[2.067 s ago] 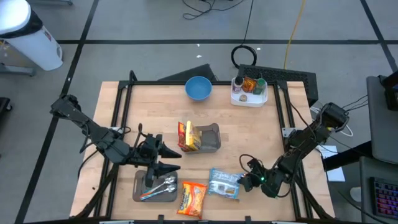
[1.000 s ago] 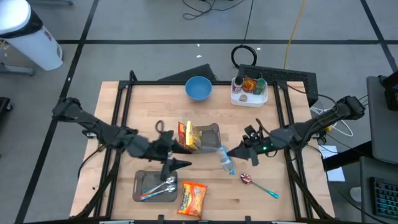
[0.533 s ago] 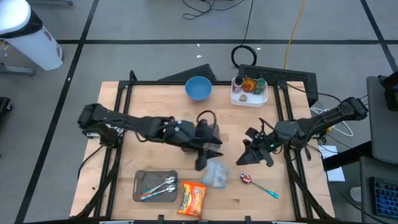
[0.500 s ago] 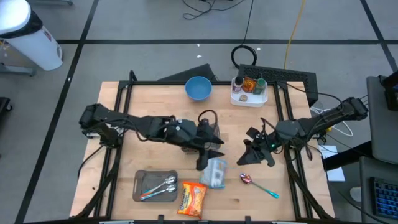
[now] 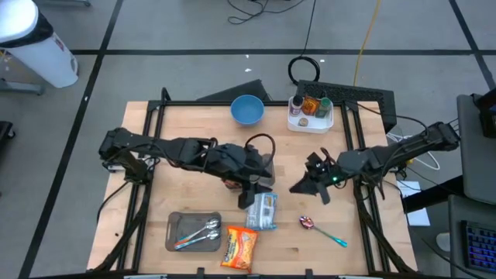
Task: Pick & Place Food Item
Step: Put the blue noodle pack into the top black bin
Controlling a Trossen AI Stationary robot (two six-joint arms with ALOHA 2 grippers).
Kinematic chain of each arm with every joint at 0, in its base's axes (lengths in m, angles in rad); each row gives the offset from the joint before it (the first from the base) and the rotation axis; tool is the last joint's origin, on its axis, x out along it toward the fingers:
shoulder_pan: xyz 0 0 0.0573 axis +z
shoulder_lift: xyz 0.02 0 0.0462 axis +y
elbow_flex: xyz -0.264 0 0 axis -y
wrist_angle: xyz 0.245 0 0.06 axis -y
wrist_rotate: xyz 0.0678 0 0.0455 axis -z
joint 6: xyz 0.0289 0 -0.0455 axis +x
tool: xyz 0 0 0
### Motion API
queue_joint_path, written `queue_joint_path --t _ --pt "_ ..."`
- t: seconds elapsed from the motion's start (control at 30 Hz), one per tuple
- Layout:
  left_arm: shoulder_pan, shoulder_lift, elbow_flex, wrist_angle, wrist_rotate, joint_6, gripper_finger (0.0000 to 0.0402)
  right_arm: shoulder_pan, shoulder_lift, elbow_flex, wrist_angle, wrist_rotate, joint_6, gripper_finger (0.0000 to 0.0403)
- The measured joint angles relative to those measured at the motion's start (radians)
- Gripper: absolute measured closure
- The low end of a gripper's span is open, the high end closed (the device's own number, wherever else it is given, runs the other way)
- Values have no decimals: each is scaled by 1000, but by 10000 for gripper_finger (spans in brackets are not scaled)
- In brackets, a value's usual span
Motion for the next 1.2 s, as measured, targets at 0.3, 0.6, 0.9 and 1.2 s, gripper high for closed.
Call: queue_joint_path --t 0.3,0.6,0.9,1.2 --pt "-7 -82 0 -97 -1 -95 179 -43 62 -93 322 60 -100 384" --pt "-44 -218 -1 -205 -104 -162 178 -115 145 -135 438 17 38 239" --pt "-103 -295 -1 -272 -215 -228 179 -88 151 -135 74 -97 -11 105" --pt "-134 -286 -1 -277 -245 -239 178 -5 225 -309 269 61 136 99"
